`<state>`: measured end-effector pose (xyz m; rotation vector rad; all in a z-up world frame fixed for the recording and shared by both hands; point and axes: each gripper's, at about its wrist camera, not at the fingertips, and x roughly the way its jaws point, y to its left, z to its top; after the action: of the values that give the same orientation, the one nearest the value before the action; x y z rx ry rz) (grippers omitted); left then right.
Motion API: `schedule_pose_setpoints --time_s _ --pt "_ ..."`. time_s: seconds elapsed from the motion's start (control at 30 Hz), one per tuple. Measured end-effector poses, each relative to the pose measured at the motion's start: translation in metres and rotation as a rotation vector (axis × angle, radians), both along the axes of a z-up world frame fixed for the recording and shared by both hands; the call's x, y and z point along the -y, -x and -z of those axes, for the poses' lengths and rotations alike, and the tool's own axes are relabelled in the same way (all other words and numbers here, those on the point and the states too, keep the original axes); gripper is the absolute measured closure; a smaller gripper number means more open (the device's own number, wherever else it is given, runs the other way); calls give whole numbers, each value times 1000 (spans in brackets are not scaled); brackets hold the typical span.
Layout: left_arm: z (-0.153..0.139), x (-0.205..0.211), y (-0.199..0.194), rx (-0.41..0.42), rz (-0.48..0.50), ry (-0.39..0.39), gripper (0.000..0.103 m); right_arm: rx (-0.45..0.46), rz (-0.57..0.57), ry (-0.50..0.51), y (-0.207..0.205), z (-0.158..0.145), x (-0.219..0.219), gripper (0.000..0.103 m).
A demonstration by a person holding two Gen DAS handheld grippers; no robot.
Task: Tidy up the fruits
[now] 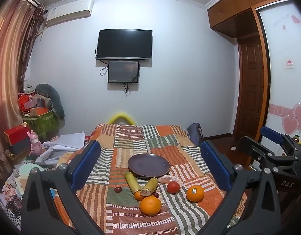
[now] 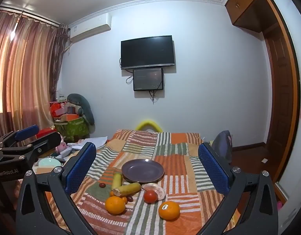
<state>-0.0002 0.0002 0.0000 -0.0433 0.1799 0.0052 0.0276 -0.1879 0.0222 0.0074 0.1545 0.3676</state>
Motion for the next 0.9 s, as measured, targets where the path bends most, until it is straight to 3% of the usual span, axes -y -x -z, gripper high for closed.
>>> schedule_pose_setpoints --time_s 0.9 --pt "1 2 -2 -6 12 -9 0 -21 14 -15 0 0 6 0"
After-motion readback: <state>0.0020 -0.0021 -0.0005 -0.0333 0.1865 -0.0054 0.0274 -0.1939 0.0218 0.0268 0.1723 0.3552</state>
